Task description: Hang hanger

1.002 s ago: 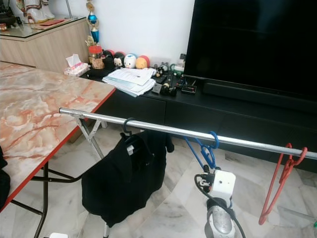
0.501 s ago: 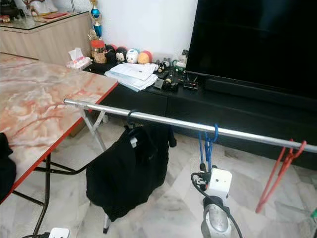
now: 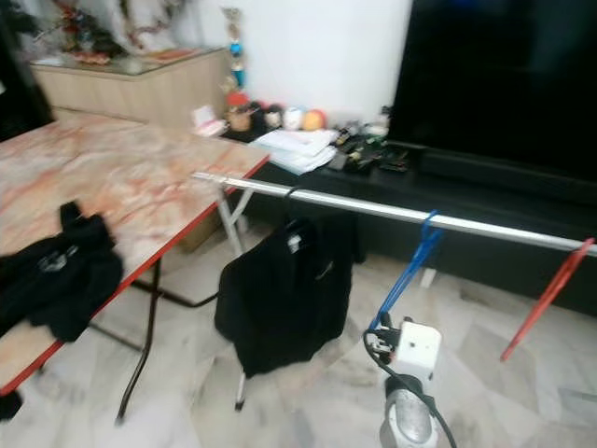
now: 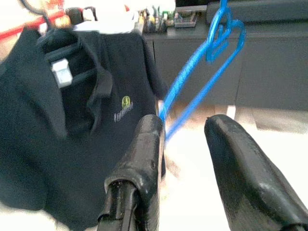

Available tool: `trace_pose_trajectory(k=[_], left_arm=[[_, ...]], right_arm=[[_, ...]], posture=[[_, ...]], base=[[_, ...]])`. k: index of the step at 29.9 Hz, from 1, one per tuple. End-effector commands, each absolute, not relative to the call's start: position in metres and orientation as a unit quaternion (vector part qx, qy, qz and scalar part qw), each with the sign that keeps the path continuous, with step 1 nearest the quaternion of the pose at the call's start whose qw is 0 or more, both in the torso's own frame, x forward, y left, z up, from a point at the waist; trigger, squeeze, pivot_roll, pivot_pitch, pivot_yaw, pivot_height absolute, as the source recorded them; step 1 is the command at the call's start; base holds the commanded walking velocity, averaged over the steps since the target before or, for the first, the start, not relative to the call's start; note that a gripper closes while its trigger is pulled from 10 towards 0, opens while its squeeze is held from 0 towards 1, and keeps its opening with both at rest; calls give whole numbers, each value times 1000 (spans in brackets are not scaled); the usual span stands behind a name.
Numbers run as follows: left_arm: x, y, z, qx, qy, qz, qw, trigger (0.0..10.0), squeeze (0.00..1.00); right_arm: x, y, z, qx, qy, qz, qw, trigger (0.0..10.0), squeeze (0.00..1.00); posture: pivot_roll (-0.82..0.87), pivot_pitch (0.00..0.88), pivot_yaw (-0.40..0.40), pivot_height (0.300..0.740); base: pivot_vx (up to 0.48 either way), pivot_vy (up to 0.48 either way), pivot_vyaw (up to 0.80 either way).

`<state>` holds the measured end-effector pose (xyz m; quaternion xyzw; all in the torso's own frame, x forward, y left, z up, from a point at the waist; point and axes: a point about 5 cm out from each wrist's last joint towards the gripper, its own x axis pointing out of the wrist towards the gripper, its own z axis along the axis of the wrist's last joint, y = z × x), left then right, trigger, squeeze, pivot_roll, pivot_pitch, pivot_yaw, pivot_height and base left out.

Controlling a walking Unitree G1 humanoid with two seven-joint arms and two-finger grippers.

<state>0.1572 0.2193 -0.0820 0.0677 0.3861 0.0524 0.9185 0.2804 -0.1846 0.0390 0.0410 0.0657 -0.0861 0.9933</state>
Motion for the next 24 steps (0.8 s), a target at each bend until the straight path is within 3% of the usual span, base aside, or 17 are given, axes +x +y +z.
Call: trace_pose_trajectory(k=[1, 5, 9, 17, 24], left_arm=[[160, 219, -81, 67, 385, 53, 919, 10000, 0], [158, 220, -82, 66, 390, 54, 917, 10000, 0], [155, 220, -84, 67, 401, 58, 912, 10000, 0], [153, 221, -85, 56, 406, 68, 910, 10000, 0], [154, 228, -84, 46, 405, 83, 909, 10000, 0]], right_arm=[[281, -189, 36, 48, 76, -99, 991, 10000, 0], [276, -195, 18, 65, 122, -115, 984, 10000, 0], [265, -203, -8, 92, 196, -141, 966, 10000, 0], [234, -204, -47, 69, 324, -137, 934, 10000, 0], [211, -195, -66, 77, 380, -127, 913, 10000, 0]], posture=[[75, 0, -25, 740], [76, 0, -25, 740], [78, 0, -27, 740], [78, 0, -16, 740], [90, 0, -8, 740]], base=[[-322, 0, 0], [-326, 0, 0], [0, 0, 0], [0, 0, 0], [0, 0, -800]])
